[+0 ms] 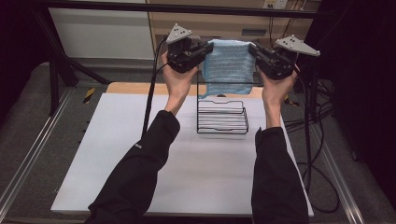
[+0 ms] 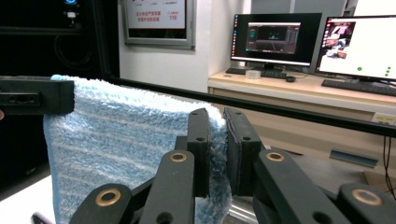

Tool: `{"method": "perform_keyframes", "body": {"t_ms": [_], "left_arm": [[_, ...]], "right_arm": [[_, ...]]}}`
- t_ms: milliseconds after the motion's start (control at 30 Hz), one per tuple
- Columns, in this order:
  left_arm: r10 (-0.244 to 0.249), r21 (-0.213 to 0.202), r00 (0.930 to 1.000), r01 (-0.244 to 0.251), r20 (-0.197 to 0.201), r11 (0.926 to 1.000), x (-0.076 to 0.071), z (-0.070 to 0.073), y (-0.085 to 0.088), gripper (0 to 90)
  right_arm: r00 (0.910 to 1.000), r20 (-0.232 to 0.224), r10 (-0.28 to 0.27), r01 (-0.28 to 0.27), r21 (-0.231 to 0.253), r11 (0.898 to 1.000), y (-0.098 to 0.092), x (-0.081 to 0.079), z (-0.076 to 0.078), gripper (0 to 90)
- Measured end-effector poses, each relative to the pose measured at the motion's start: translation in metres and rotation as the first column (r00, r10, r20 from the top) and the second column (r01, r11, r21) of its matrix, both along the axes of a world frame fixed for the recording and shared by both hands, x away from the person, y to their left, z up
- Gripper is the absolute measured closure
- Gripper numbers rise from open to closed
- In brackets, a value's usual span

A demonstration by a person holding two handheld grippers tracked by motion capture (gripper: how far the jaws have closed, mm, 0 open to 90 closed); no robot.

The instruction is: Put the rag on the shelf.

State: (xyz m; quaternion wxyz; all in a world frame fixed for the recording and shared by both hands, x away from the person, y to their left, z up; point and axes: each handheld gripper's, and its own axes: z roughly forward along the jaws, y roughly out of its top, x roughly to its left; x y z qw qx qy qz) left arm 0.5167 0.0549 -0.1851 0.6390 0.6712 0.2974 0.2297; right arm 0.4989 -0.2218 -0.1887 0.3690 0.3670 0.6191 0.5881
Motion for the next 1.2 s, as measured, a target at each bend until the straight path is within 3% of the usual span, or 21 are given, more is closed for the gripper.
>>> {"method": "perform_keyframes", "body": {"t_ms": [433,1200], "left_arm": [[-0.032,0.031,0.999,0.033,-0.032,0.999,-0.012,-0.023,0.0,82.3],[-0.106,0.069,0.9927,0.11,-0.057,0.9916,-0.045,-0.033,0.009,81.8]], "right_arm": [[0.9987,-0.04,0.032,-0.032,0.011,0.999,-0.007,-0.017,-0.024,81.4],[0.9905,-0.07,0.118,-0.121,-0.032,0.992,-0.014,-0.052,-0.037,80.6]]}}
